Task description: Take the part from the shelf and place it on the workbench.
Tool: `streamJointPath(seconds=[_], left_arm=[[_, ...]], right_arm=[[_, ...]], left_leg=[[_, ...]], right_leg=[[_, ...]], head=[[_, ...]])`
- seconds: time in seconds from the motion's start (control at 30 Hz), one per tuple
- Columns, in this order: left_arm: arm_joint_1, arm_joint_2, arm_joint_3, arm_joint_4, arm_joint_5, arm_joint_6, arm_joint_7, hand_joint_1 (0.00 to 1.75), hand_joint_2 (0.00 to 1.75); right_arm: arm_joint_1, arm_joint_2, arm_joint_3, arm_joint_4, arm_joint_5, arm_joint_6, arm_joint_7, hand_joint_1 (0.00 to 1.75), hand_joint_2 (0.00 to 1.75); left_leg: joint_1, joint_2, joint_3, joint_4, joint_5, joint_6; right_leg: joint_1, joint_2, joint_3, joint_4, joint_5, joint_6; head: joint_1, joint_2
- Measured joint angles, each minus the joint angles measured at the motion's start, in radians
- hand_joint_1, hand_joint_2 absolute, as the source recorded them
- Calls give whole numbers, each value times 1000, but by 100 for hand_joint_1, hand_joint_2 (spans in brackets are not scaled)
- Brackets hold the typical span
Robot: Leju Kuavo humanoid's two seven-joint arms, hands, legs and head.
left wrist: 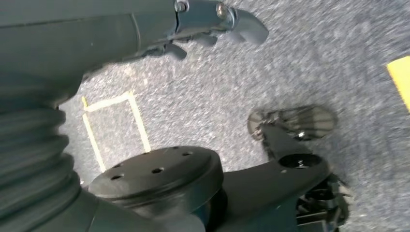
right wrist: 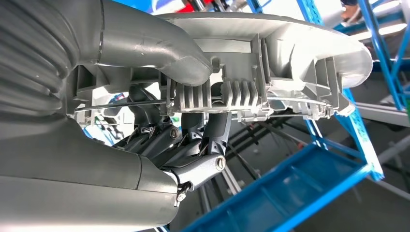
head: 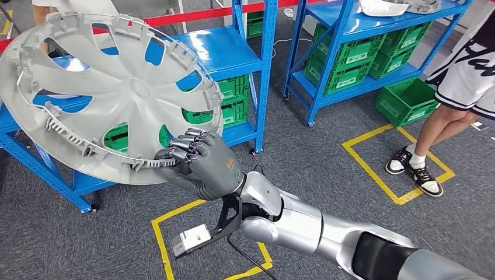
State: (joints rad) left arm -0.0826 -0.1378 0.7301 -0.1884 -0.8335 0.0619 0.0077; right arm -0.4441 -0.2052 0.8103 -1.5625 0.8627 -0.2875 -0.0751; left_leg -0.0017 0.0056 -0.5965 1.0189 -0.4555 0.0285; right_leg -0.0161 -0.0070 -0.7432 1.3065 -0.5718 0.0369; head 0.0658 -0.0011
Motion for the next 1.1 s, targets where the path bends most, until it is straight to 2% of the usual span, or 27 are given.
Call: streamJointPath(seconds=[0.03,0.07,0.1,0.17,0.2,0.23,0.37,0.43,0.5,0.53,0.57,0.6,0.63,0.67,0.7,0.73,0.77,0.8,0.87,0.9,0.93,1.0,1.03,1.07,1.1], left_arm=[[0,0,0,0,0,1,1,0,175],[0,0,0,0,0,1,2,0,175],[-1,0,0,0,0,2,3,0,175],[-2,-2,0,0,1,2,4,0,175],[-2,-2,0,0,1,2,4,0,175],[-2,-3,0,0,2,3,4,0,175],[-2,-3,0,0,2,3,4,0,175],[-2,-2,0,0,2,4,3,0,175],[0,-2,1,0,3,7,3,0,175],[2,-1,2,0,4,8,3,0,175],[5,-1,4,0,5,9,2,0,175],[5,0,6,0,6,10,1,0,175],[6,0,8,0,7,10,0,0,175],[5,0,9,-1,8,10,-1,0,175],[4,0,10,-1,8,10,-1,0,175],[2,0,11,-2,8,10,-2,0,175],[0,-1,12,-2,8,11,-3,0,175],[-1,-1,14,-2,8,11,-4,0,175],[2,-1,15,-2,6,11,-4,0,175],[4,-1,16,-1,5,12,-3,0,175],[6,-1,16,-1,4,12,-3,0,175],[7,-1,16,-1,4,12,-3,0,175],[7,-2,16,0,4,12,-2,0,175],[8,-2,16,0,4,12,-1,0,175],[9,-2,16,0,4,12,0,0,175]], right_arm=[[-2,0,0,6,-4,-1,-2,175,175],[-4,0,0,12,-7,-2,-3,175,175],[-8,0,0,16,-9,-3,-4,175,175],[-16,0,0,20,-10,-3,-5,175,175],[-19,0,0,21,-10,-3,-5,175,175],[-20,0,0,21,-10,-3,-5,175,175],[-20,0,0,21,-10,-3,-6,175,175],[-21,0,0,21,-11,-4,-7,175,175],[-25,0,1,25,-11,-5,-9,175,175],[-27,1,1,28,-11,-6,-11,175,175],[-29,1,1,32,-12,-4,-11,175,175],[-31,2,1,36,-14,-3,-11,175,175],[-31,3,1,39,-17,0,-11,175,175],[-32,4,1,42,-20,2,-10,175,175],[-32,5,1,42,-22,3,-10,175,175],[-33,7,2,43,-23,4,-10,175,175],[-35,9,2,44,-24,4,-10,175,175],[-37,11,3,45,-24,6,-9,175,175],[-39,13,5,49,-24,7,-9,175,175],[-39,14,7,51,-24,8,-9,175,175],[-39,14,8,52,-23,9,-9,175,175],[-40,14,12,54,-23,9,-8,175,175],[-39,14,13,55,-22,10,-6,175,175],[-38,14,14,56,-22,10,-3,175,175],[-36,14,15,56,-22,10,0,175,175]], left_leg=[[-1,0,-20,4,13,-1],[-2,0,-39,8,24,-2],[-2,0,-56,14,35,-4],[-5,0,-78,22,51,-11],[-6,-1,-82,24,55,-14],[-7,-1,-85,24,57,-15],[-7,-1,-85,24,58,-16],[-6,0,-85,23,63,-18],[-5,0,-88,14,82,-31],[-2,-1,-103,55,39,-43],[1,-2,-113,127,0,-55],[5,-3,-111,193,-35,-64],[10,-4,-93,242,-64,-71],[12,-4,-44,223,-49,-73],[12,-5,17,149,-54,-72],[11,-7,68,81,-73,-66],[8,-8,100,29,-94,-58],[4,-10,113,1,-106,-47],[2,-8,98,-5,-92,-25],[2,-5,89,-6,-81,-16],[3,-3,78,-7,-68,-8],[3,-1,48,-6,-41,2],[2,-1,29,-4,-27,3],[1,-1,10,-2,-13,3],[1,-1,-10,2,-1,3]], right_leg=[[1,0,22,4,21,-3],[3,0,62,-27,47,-7],[6,0,116,-87,59,-14],[13,0,218,-227,36,-28],[16,0,247,-271,17,-32],[17,0,258,-292,8,-34],[17,0,259,-294,7,-34],[18,0,256,-296,8,-34],[17,-1,242,-297,26,-43],[16,-2,221,-298,48,-52],[13,-4,187,-299,79,-58],[11,-6,154,-298,108,-60],[9,-6,116,-295,138,-60],[9,-6,90,-290,158,-55],[9,-6,76,-286,168,-50],[9,-6,68,-282,177,-44],[10,-7,63,-280,187,-38],[10,-7,60,-282,197,-32],[6,-7,55,-284,209,-20],[4,-5,48,-273,192,-14],[3,-4,36,-242,154,-10],[2,-1,4,-123,44,-4],[2,-1,-8,-56,5,-2],[3,-1,-9,-7,-8,-2],[3,0,4,14,3,-3]], head=[[0,0],[0,0],[0,0],[1,0],[1,0],[1,0],[1,0],[1,0],[3,0],[2,0],[1,0],[-1,0],[-3,0],[-3,0],[-3,0],[-3,0],[-3,0],[-3,0],[-4,0],[-3,0],[-3,0],[-2,0],[-2,0],[-2,0],[-2,0]])
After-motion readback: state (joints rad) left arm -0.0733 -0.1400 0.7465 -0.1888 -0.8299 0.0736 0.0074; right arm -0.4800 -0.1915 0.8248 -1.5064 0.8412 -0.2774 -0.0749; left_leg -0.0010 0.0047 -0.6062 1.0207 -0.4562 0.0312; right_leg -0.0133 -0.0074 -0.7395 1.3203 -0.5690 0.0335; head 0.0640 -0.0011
